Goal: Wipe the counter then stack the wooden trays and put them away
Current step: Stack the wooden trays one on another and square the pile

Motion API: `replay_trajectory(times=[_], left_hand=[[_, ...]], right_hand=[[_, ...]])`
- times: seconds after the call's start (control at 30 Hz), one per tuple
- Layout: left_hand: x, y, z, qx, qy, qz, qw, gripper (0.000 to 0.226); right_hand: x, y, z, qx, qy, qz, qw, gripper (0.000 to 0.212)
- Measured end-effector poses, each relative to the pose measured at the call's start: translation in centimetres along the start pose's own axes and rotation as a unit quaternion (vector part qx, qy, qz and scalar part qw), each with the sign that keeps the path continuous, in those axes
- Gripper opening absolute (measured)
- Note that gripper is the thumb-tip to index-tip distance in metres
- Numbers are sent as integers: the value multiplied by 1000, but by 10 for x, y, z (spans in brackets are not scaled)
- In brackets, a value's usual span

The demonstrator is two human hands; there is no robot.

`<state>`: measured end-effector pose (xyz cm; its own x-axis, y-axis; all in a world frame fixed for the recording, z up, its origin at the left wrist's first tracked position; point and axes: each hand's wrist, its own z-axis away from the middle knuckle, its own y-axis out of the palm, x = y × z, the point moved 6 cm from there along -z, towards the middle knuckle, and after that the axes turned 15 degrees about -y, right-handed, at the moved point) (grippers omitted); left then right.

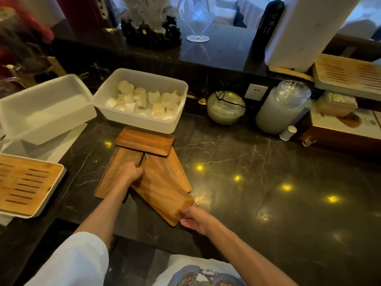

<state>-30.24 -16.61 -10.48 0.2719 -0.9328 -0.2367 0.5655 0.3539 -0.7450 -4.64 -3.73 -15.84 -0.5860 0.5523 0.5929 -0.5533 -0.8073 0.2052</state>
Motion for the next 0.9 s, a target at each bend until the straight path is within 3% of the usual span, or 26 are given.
replay_trajectory(times=[0.17,0.27,0.37,0.43,0.6,0.77,0.9], left_hand=[[-8,21,32,100,-43,189,976,30],[-21,53,69,143,-85,354,920,34],[-48,94,105,195,-93,455,864,25],[-66,127,125,225,-69,437,868,6],[-99,211,176,244,-24,448,860,46],[-115,273,215,277,4,417,866,42],[-125,300,241,193,30,363,911,42]], right_hand=[[4,-69,15,-40,-94,-51,993,25],[21,-124,35,-60,-195,-124,971,27],[48,-184,62,-82,-330,-84,937,25],[62,-220,82,-105,-380,-53,917,43],[60,-311,119,-211,-411,-22,886,61],[20,-386,133,-294,-361,-77,882,43],[-7,-420,137,-309,-336,-33,889,39]])
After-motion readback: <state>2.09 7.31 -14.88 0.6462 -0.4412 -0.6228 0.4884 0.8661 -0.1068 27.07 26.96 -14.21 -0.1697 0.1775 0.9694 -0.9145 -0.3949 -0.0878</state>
